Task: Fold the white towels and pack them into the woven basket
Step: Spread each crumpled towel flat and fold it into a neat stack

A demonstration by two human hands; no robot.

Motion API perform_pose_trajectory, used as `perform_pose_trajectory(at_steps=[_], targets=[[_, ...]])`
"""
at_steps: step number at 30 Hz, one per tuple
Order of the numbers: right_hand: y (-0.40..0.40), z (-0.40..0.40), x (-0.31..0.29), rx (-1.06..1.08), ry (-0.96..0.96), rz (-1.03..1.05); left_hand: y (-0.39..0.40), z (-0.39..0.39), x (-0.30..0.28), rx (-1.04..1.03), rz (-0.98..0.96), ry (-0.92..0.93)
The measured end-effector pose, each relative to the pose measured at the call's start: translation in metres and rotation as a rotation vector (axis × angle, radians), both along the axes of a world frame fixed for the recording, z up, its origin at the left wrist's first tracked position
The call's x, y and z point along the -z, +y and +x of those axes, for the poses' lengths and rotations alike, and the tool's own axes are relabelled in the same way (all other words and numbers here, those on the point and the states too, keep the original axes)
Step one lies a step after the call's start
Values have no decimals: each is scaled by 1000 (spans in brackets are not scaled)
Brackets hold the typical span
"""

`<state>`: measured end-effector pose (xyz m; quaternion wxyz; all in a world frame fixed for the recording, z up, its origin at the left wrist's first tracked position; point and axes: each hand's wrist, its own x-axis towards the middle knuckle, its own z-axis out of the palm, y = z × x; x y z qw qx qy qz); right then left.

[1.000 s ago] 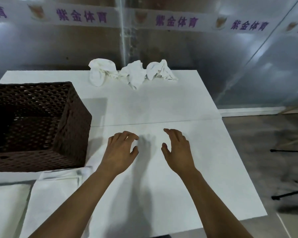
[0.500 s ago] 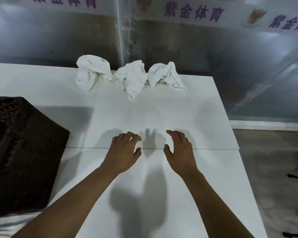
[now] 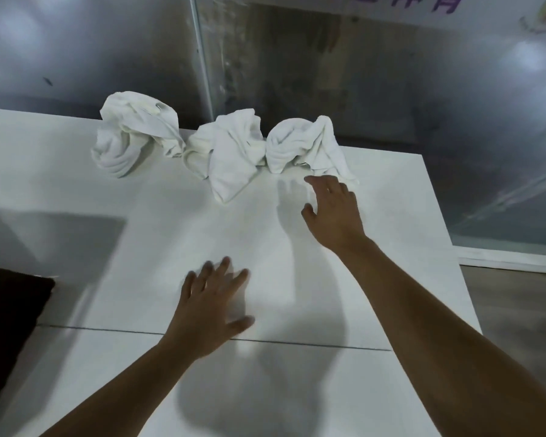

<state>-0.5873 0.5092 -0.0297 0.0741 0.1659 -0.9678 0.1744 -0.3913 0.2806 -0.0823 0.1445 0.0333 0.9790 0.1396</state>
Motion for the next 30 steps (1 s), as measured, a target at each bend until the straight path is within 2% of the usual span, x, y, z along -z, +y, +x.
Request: perform_pose_trajectory(at_steps=[5,10,12,15,23,30], targets=[[-9,-83,6,-21,83,194,0,-2,16,-8,48,66],[-23,-140,7,-170,8,545,1,5,21,-26,89,73],[-25,-155,11,-183,-65,606,0,6,24,-32,99,78],[-22,-163,26,-138,-124,583,-1,-1,25,-47,112,98],[2,-107,40,-69,-122,631,-5,-15,25,-32,64,40],[10,33,39,-113,-156,523,1,-15,21,-80,-11,-30]])
